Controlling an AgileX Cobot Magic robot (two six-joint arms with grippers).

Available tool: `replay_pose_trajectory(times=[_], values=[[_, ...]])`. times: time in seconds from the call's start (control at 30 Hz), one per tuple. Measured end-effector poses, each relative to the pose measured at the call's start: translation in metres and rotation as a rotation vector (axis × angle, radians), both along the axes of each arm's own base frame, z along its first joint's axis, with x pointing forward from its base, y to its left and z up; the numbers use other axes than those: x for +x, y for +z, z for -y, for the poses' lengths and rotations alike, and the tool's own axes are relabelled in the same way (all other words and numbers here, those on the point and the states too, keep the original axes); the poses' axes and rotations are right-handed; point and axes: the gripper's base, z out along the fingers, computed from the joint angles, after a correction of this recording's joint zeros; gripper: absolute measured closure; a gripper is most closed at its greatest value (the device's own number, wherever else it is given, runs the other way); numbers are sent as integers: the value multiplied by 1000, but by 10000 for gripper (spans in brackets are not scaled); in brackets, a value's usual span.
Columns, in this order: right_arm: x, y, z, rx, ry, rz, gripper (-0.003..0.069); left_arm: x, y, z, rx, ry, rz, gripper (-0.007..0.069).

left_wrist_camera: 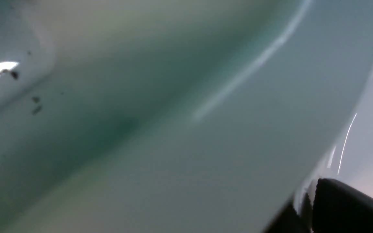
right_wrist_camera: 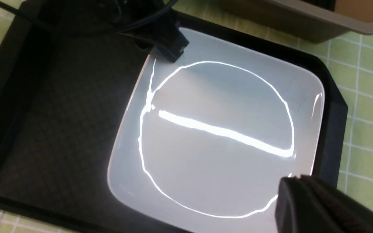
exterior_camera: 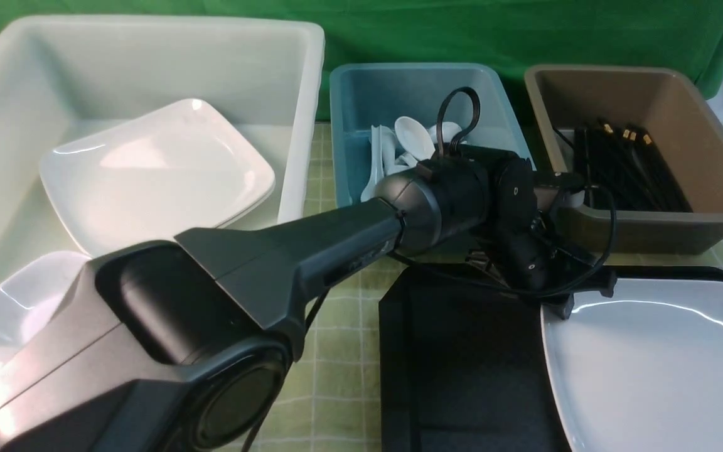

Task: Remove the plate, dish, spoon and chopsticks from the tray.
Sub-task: Use the left arm to grab a plate from the dinner plate, then use the left arm to put the plate into the large storage box on the left

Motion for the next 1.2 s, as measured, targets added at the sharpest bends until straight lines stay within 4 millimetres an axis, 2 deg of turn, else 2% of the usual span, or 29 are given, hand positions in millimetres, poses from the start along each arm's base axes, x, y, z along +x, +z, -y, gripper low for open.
replay_pose_trajectory(times=[0.07, 0.17, 0.3, 0.37, 0.47, 0.5, 0.57, 0.73, 0.9, 0.93, 0.97, 1.03, 1.1, 1.17, 1.2], values=[[0, 0, 0, 0, 1, 3, 620, -1, 2, 0, 3, -11, -3, 459], [1, 1, 0, 3, 2, 14, 620, -4, 15, -3, 22, -50, 21, 460], [1, 1, 0, 4, 2, 20, 620, -10, 52, -9, 37, -110, 94, 509], [2, 2, -1, 6, 4, 29, 620, -15, 82, -13, 20, -137, 151, 550], [4, 3, -1, 12, 6, 55, 620, -21, 112, -21, 11, -160, 210, 580], [4, 3, -1, 12, 7, 56, 620, -21, 112, -21, 13, -161, 210, 581], [5, 5, -2, 16, 8, 74, 620, -26, 130, -27, 19, -181, 238, 589], [7, 7, -2, 23, 11, 105, 620, -32, 147, -34, 31, -211, 260, 595], [7, 12, -3, 35, 14, 125, 620, -36, 175, -48, 23, -215, 316, 601], [6, 17, -3, 46, 17, 140, 620, -36, 184, -54, 19, -212, 338, 601], [6, 26, -5, 59, 30, 162, 620, -35, 203, -69, 12, -191, 375, 601], [7, 30, -6, 69, 45, 170, 620, -32, 214, -79, 4, -170, 394, 601], [12, 39, -10, 86, 74, 181, 620, -26, 240, -107, -45, -104, 420, 601], [16, 44, -14, 101, 101, 182, 620, -23, 251, -122, -74, -72, 421, 601], [20, 47, -18, 117, 126, 176, 620, -20, 262, -136, -108, -45, 423, 601]])
